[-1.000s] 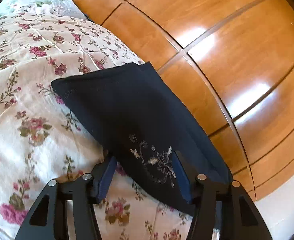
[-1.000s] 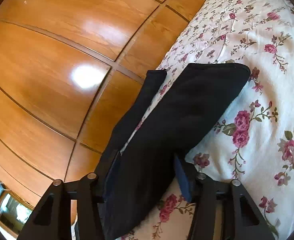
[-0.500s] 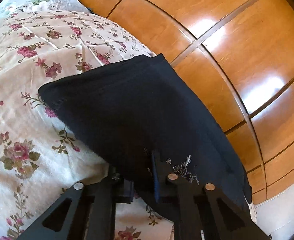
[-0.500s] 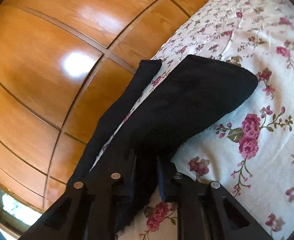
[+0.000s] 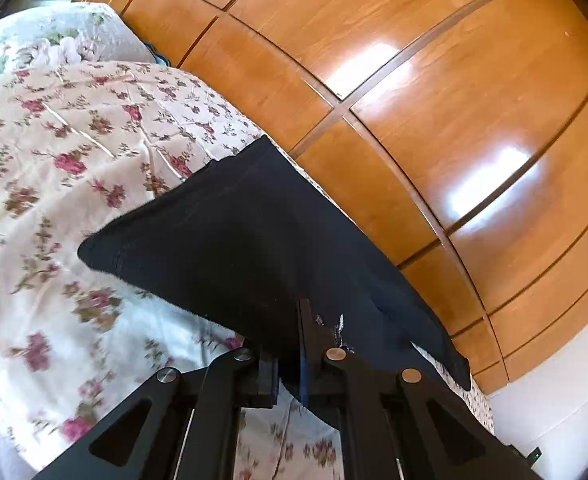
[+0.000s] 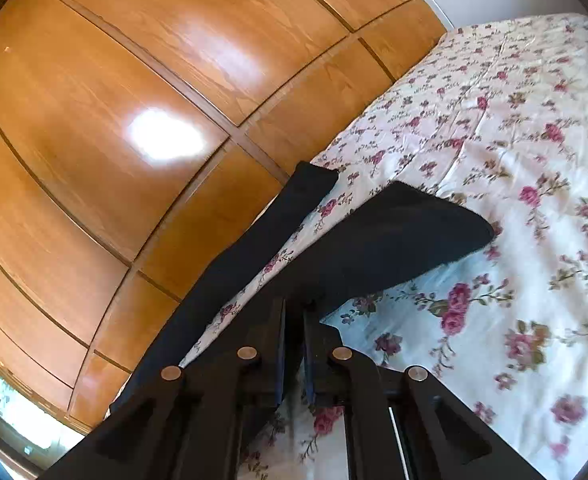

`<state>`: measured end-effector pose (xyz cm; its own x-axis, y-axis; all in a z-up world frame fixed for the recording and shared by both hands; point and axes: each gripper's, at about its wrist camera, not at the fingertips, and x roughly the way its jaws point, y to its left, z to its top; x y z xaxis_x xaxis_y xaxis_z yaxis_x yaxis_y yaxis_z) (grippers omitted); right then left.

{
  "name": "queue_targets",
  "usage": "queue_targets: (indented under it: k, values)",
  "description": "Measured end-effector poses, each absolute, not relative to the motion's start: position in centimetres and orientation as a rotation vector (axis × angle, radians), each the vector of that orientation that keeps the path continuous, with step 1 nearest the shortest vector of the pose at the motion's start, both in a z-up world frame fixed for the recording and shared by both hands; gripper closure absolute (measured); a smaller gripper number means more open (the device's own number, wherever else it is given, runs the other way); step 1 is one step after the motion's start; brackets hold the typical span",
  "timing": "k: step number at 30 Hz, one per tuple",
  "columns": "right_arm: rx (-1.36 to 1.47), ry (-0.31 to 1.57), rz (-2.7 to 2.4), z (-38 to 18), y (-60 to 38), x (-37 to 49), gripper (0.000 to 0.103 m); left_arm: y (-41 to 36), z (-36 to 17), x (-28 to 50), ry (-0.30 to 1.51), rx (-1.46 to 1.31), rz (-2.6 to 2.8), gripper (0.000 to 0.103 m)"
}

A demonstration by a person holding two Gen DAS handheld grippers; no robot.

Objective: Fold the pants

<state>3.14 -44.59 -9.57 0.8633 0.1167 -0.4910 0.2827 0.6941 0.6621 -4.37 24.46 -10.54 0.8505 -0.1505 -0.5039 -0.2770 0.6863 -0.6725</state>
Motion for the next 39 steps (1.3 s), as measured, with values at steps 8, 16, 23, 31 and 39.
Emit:
queue_targets:
  k: [8,16,23,31,39]
  values:
    - [0.801,0.601,-0.116,-9.6,-44.5,-1.4,0.095,25.2,-11.2,-8.4,0.623,-0.863,0.097,0.097]
    - [0.838,0.642,-0.167,-10.7,-44.9,-4.3,0.095,25.1,-12.4,-10.3,0.665,-0.860,0.140,0.097]
    - [0.860,0.716,-0.226,-13.2,-44.8,-4.1,0.095,24.5,-14.5,-9.6,0.738,-0.763,0.182,0.093]
    - [0.794,0.700,-0.319,-12.3,-45.4,-4.0,0.066,25.0,-13.7,-10.0,0.695,-0.706,0.254,0.077]
    - [0.662,0.656,-0.527,-10.1,-47.3,-5.2,0.052,28.4,-12.3,-12.4,0.566,-0.744,0.462,0.073]
